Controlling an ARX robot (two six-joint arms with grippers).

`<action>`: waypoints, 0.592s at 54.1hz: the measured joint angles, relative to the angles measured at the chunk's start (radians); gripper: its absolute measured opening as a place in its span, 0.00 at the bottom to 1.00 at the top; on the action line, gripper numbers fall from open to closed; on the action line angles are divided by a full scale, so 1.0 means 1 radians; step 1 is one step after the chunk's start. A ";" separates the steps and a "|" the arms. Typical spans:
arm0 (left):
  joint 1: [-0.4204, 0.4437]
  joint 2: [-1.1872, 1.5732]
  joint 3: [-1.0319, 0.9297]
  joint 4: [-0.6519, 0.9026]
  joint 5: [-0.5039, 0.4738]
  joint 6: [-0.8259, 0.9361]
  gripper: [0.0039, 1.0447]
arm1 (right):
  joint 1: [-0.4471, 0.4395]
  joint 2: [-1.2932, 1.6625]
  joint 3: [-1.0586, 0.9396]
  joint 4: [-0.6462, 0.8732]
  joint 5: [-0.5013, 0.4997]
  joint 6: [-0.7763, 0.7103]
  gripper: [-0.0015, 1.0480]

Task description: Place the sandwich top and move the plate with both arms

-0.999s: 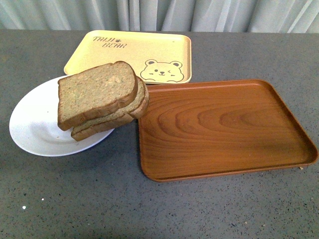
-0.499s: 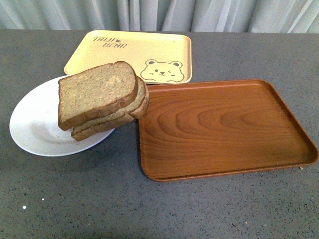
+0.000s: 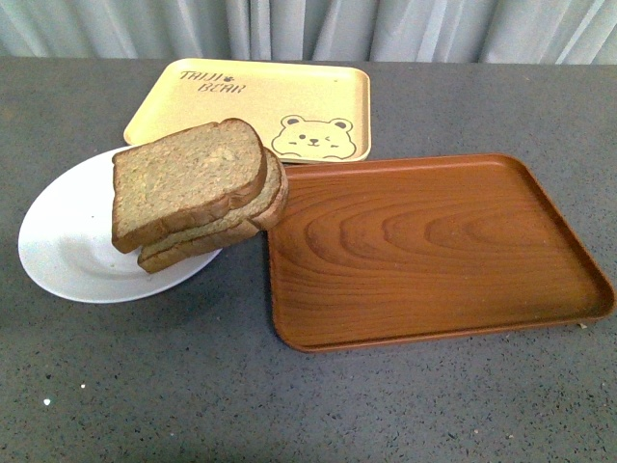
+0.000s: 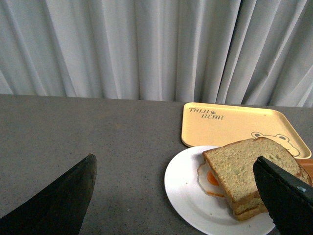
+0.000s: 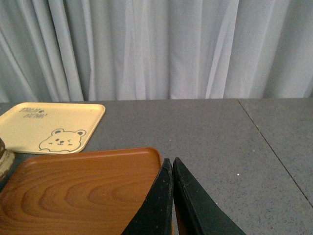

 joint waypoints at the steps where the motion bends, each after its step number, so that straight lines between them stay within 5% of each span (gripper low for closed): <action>1: 0.000 0.000 0.000 0.000 0.000 0.000 0.92 | 0.000 -0.008 0.000 -0.008 0.000 0.000 0.02; 12: 0.000 0.000 0.000 0.000 0.000 0.000 0.92 | 0.000 -0.174 0.000 -0.205 0.000 0.000 0.02; 26: 0.000 0.000 0.000 0.000 0.000 0.000 0.92 | 0.000 -0.214 0.000 -0.221 -0.001 0.000 0.02; 32: 0.000 0.000 0.000 0.000 0.000 0.000 0.92 | 0.000 -0.216 0.000 -0.221 -0.001 -0.001 0.18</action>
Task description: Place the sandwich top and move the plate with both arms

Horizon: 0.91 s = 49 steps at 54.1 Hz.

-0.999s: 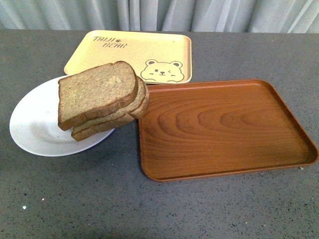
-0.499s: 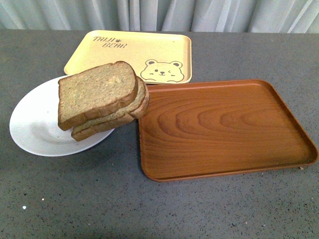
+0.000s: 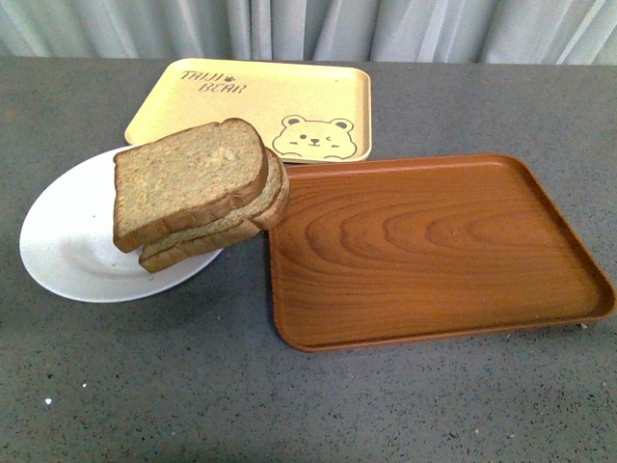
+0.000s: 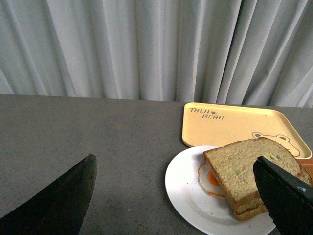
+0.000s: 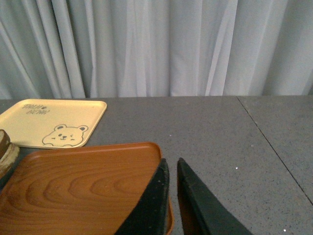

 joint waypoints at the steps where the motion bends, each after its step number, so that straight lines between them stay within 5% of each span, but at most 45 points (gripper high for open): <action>1: 0.000 0.000 0.000 0.000 0.000 0.000 0.92 | 0.000 0.000 0.000 0.000 0.000 0.000 0.21; 6: 0.000 0.000 0.000 0.000 0.000 0.000 0.92 | 0.000 0.000 0.000 0.000 0.000 0.000 0.35; 11: 0.117 0.196 0.058 0.001 0.433 -0.226 0.92 | 0.000 0.000 0.000 0.000 -0.003 0.000 0.55; 16: 0.126 0.445 0.101 0.192 0.608 -0.413 0.92 | 0.000 0.000 0.000 0.000 -0.002 0.000 0.70; 22: 0.137 0.827 0.166 0.500 0.601 -0.564 0.92 | 0.000 -0.001 0.000 0.000 -0.001 0.000 0.92; 31: 0.170 1.273 0.251 0.795 0.568 -0.645 0.92 | 0.000 -0.001 0.000 0.000 -0.002 0.000 0.91; 49: 0.270 1.677 0.359 0.975 0.546 -0.711 0.92 | 0.000 -0.001 0.000 0.000 -0.002 0.000 0.91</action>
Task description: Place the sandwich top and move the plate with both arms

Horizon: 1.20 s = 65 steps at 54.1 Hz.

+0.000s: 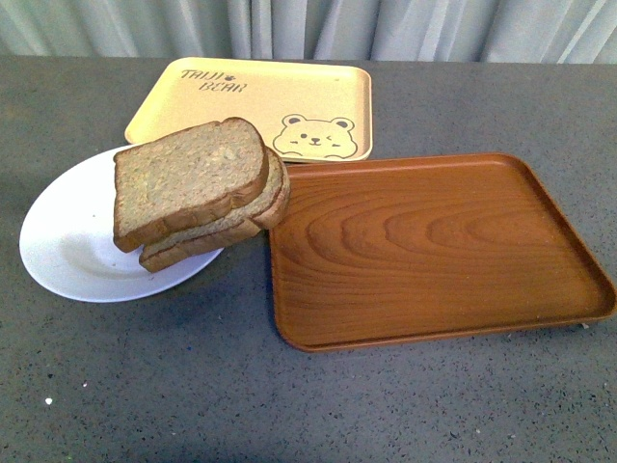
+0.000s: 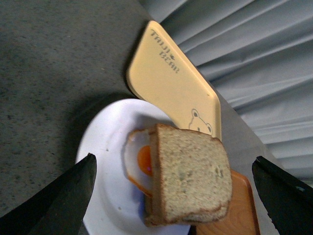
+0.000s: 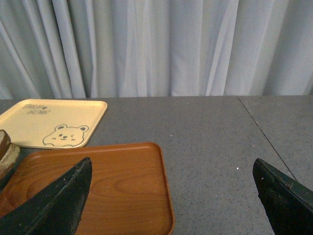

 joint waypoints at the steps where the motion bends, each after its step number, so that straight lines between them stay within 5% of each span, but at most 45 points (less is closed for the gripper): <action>1: 0.003 0.010 0.003 0.003 -0.001 -0.001 0.92 | 0.000 0.000 0.000 0.000 0.000 0.000 0.91; 27: -0.044 0.303 0.069 0.119 -0.090 -0.070 0.92 | 0.000 0.000 0.000 0.000 0.000 0.000 0.91; 65: -0.137 0.370 0.083 0.063 -0.106 -0.027 0.92 | 0.000 0.000 0.000 0.000 0.000 0.000 0.91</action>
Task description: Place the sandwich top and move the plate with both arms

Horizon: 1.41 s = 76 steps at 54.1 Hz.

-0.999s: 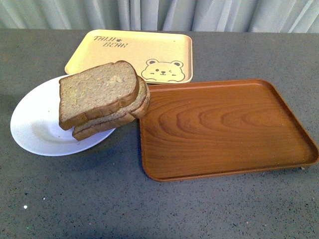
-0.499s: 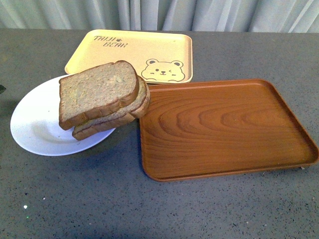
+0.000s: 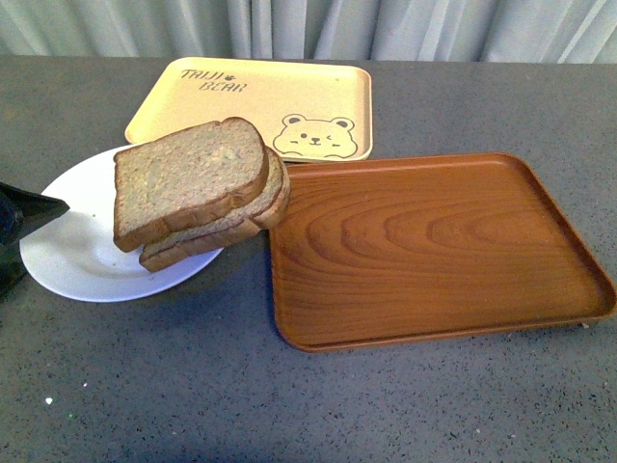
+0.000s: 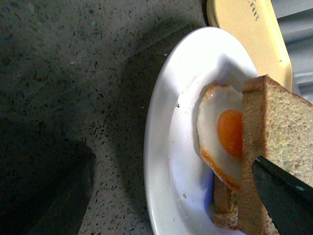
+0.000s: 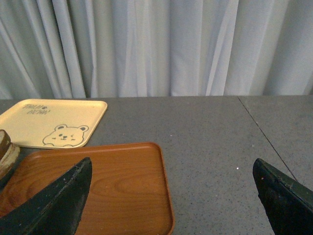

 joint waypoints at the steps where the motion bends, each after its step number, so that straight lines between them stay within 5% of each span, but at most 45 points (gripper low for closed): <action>1: -0.001 0.000 0.000 -0.003 0.000 0.001 0.92 | 0.000 0.000 0.000 0.000 0.000 0.000 0.91; 4: -0.004 0.000 0.000 -0.006 0.000 0.003 0.91 | 0.000 0.000 0.000 0.000 0.000 0.000 0.91; 28: -0.031 0.043 -0.061 0.099 0.045 -0.124 0.02 | 0.000 0.000 0.000 0.000 0.000 0.000 0.91; 59: 0.108 -0.121 -0.145 0.093 0.156 -0.283 0.02 | 0.000 0.000 0.000 0.000 0.000 0.000 0.91; 76: 0.074 -0.195 -0.066 0.017 0.129 -0.378 0.02 | 0.000 0.000 0.000 0.000 0.000 0.000 0.91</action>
